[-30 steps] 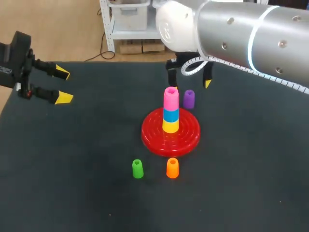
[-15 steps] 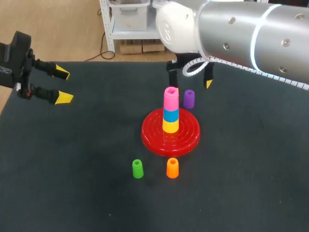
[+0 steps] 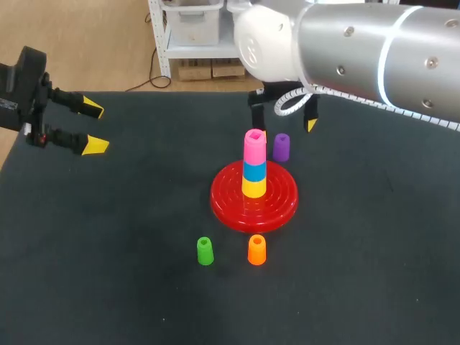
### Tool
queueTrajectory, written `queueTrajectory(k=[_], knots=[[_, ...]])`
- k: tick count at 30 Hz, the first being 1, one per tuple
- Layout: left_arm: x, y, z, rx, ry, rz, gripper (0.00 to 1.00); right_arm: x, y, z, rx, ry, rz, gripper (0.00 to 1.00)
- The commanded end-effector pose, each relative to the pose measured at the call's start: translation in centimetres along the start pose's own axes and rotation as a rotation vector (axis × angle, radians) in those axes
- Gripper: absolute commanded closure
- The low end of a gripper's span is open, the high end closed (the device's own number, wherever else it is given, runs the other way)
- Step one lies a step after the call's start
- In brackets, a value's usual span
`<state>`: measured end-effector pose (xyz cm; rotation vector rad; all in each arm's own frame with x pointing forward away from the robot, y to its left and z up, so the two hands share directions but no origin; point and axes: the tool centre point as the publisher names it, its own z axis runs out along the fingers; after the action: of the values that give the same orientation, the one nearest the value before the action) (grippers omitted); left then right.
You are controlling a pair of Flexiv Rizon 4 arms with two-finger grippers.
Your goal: Pick up and stack the cylinders on the red base in this order: pink,purple,orange,green
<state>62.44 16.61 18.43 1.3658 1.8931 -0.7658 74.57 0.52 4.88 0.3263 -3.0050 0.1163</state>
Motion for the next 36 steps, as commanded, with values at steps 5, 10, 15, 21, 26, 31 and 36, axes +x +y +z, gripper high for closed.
queueTrajectory(k=[5,10,15,21,26,31,36], knots=[[0.1,0.0,0.0,-0.001,-0.002,0.002,0.0,0.3,-0.4,0.3,-0.061,-0.096,0.045,0.0],[0.1,0.0,0.0,-0.001,-0.002,0.002,0.0,0.2,-0.5,1.0,-0.064,-0.11,0.045,0.0],[0.1,0.0,0.0,-0.001,-0.002,0.002,0.0,0.1,-0.2,1.8,-0.053,-0.103,0.036,0.0],[0.1,0.0,0.0,-0.001,-0.002,0.002,0.0,-0.2,0.4,2.2,-0.051,-0.114,0.025,0.0],[0.1,0.0,0.0,-0.001,-0.002,0.002,0.0,-0.5,0.4,2.4,-0.046,-0.121,0.025,0.46],[0.1,0.0,0.0,-0.001,-0.002,0.002,0.0,-0.5,0.3,2.5,-0.05,-0.121,0.03,0.53],[0.1,0.0,0.0,-0.001,-0.002,0.002,0.0,-0.8,0.5,2.4,-0.052,-0.119,0.028,0.56]])
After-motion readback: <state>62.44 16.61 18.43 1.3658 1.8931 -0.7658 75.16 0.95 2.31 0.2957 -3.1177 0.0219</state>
